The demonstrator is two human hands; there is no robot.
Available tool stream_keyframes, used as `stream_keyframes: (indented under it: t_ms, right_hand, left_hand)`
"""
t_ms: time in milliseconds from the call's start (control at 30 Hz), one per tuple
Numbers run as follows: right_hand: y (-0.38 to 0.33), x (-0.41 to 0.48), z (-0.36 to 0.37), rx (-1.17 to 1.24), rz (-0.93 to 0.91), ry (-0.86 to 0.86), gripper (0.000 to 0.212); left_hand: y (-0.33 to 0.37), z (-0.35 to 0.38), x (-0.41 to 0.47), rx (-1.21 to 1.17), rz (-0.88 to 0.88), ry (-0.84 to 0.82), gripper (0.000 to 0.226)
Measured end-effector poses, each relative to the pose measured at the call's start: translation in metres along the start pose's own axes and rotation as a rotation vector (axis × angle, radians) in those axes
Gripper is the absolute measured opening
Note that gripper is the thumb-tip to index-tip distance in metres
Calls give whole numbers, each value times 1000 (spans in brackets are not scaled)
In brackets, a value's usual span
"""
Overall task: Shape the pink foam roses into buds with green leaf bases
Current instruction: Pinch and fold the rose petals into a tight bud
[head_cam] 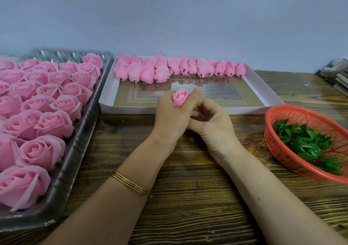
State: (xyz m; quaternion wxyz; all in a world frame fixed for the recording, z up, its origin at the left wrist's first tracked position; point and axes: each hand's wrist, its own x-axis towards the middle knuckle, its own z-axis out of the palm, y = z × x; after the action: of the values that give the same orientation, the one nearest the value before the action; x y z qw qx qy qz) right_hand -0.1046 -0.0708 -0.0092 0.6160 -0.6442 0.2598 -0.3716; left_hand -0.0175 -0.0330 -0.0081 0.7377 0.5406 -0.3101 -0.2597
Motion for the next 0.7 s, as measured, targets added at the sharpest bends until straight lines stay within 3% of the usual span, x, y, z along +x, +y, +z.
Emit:
stream_keyframes:
  t_ms: [133, 333, 433, 700]
  right_hand:
    - [-3, -2, 0, 10, 15, -9, 28]
    - [-2, 0, -5, 29, 156, -60, 29]
    - [-3, 0, -6, 89, 173, -95, 26]
    - [-17, 1, -11, 17, 145, -59, 17]
  left_hand:
    - [1, -2, 2, -101, -67, -25, 37]
    - [2, -7, 5, -72, -99, -137, 25]
    - [2, -8, 5, -90, -120, -161, 31]
    - [5, -8, 6, -58, -91, -48, 22]
